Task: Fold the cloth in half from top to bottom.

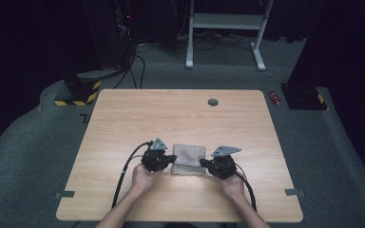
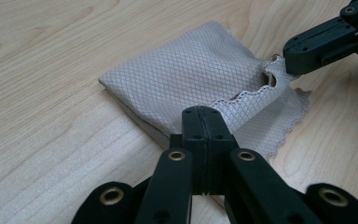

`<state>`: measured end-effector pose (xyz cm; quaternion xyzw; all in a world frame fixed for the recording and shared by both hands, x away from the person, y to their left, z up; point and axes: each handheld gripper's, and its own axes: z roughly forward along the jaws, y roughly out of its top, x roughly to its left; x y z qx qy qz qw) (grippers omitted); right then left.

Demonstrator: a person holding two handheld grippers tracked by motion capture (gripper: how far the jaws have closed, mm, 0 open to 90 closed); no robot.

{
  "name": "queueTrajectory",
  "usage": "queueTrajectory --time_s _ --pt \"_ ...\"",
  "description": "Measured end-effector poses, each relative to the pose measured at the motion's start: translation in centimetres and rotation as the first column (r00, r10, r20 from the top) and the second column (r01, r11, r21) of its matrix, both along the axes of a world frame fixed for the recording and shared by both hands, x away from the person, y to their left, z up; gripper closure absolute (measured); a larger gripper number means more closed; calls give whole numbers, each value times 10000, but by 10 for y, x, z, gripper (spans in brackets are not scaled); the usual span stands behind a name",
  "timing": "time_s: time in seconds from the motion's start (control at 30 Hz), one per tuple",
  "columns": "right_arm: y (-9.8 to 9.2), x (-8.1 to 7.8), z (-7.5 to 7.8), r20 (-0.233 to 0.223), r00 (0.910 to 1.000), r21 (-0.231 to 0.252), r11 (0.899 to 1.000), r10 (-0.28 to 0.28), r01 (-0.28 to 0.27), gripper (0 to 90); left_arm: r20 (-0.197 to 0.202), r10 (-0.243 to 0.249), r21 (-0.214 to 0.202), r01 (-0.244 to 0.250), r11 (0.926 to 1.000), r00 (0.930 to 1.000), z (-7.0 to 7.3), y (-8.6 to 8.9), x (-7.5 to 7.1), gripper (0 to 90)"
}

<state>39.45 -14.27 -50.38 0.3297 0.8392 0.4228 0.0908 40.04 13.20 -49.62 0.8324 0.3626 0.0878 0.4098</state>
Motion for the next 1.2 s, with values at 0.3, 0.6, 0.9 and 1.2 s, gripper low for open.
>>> queueTrajectory --time_s 0.3,0.6,0.9,1.2 --pt "-2 -3 -3 -79 10000 -39 10000 4 -4 886 -149 -108 31 109 9999 9998 -4 -1 -4 892" --pt "-4 -3 -6 -225 9997 -66 10000 9 -10 855 -320 -216 107 219 9997 9993 -5 -2 -8 869" --pt "-16 -7 1 -474 9989 658 9978 -29 61 746 -422 -520 -621 494 9968 9978 8 3 -13 718" --pt "-3 0 13 -62 9996 305 9992 -266 267 772 -293 -377 -270 369 9990 9989 7 -15 -6 630"
